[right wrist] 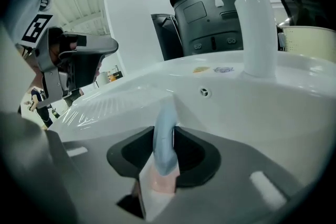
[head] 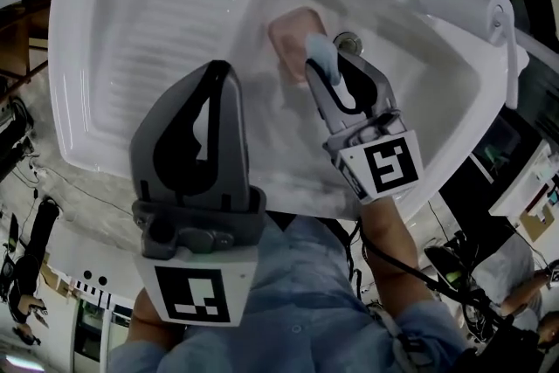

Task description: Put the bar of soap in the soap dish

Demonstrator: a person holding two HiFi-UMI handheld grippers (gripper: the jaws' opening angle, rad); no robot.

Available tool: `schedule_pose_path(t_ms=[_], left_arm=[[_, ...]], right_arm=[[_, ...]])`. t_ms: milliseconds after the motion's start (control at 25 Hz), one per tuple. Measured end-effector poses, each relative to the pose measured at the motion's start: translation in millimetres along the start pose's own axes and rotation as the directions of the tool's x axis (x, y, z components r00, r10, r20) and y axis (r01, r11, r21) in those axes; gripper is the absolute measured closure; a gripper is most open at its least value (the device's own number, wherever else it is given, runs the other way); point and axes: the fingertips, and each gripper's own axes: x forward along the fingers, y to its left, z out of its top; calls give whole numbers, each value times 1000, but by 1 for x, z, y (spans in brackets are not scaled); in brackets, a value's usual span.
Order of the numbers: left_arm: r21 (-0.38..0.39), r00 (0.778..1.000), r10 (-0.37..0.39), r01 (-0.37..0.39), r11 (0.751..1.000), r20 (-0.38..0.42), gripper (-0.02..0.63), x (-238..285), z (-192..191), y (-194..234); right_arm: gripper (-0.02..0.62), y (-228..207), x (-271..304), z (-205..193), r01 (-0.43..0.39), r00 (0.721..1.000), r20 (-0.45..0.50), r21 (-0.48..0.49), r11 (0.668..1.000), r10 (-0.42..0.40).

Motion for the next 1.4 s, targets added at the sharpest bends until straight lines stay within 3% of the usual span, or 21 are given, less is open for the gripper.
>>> schedule_pose_path(t_ms=[760,1400], left_arm=[[-48,998,-44,42,998,-47,600,18,-24,1],[-54,999,-7,5,999,-44,600,18,-21,8]], right_arm=[[479,-25,29,-46,131,984,-120,-5,991,-130],[476,-26,49,-49,141,973,-178,-34,989,-145]])
